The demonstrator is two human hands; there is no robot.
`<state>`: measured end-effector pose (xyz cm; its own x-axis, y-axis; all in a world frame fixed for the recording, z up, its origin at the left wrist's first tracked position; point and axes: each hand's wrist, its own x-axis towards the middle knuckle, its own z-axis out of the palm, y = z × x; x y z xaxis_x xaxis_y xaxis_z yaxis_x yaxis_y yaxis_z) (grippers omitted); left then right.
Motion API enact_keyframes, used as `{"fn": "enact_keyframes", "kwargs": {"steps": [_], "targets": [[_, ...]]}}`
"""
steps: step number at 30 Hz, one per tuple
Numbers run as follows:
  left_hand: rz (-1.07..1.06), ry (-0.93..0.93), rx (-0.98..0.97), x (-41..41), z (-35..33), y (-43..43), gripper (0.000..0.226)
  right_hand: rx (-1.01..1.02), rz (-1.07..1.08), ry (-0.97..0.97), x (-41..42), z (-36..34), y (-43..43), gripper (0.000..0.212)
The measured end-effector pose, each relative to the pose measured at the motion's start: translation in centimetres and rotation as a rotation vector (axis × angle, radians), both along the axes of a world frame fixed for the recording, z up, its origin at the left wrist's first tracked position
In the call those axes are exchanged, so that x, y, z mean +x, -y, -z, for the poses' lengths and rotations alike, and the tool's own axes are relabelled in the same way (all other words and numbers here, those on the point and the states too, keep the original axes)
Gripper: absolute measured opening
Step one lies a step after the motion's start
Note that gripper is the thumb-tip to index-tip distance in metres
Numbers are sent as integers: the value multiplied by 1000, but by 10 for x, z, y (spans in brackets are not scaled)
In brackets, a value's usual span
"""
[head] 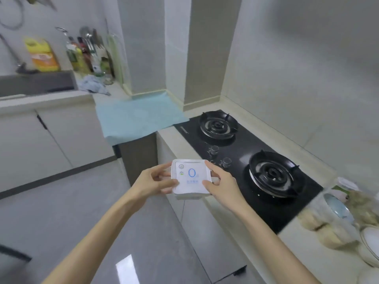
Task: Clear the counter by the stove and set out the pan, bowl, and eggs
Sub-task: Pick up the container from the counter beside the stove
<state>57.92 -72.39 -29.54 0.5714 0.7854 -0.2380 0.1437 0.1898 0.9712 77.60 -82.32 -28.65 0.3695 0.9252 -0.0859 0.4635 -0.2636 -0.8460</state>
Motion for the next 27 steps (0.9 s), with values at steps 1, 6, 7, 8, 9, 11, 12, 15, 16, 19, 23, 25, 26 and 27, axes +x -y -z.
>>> {"fn": "enact_keyframes", "kwargs": {"steps": [1,6,7,8,9,11,12,15,16,19,23,25,26,27], "targets": [[-46,5,-1,-19,-1,-8,49,-2,-50,13,-16,-1,-16,58],[-246,9,-6,-131,-1,-58,50,34,-246,8,-116,-1,-105,57],[-281,13,-4,-155,-1,-69,50,28,-285,11,-138,-1,-122,57],[-312,17,0,-182,-2,-82,49,34,-322,9,-163,-1,-144,57],[-329,22,0,-198,-3,-91,48,33,-348,11,-178,-3,-157,58],[-384,20,14,-249,-5,-115,47,32,-410,24,-226,-5,-196,59],[-408,22,19,-270,-8,-124,47,33,-441,31,-247,-6,-213,59],[-505,27,34,-328,-13,-152,44,34,-536,9,-306,-12,-259,59],[-549,32,30,-350,-15,-162,45,36,-575,0,-328,-12,-279,60],[-637,35,26,-396,-17,-189,47,48,-670,2,-377,-15,-323,60],[-783,33,13,-456,-14,-236,49,56,-782,-8,-444,-13,-397,60],[-834,31,12,-482,-12,-260,50,52,-839,-17,-474,-10,-433,59],[-859,28,9,-492,-10,-271,51,49,-863,-19,-487,-8,-450,58],[-888,33,9,-504,-8,-285,52,55,-893,-24,-502,-6,-469,57]]}}
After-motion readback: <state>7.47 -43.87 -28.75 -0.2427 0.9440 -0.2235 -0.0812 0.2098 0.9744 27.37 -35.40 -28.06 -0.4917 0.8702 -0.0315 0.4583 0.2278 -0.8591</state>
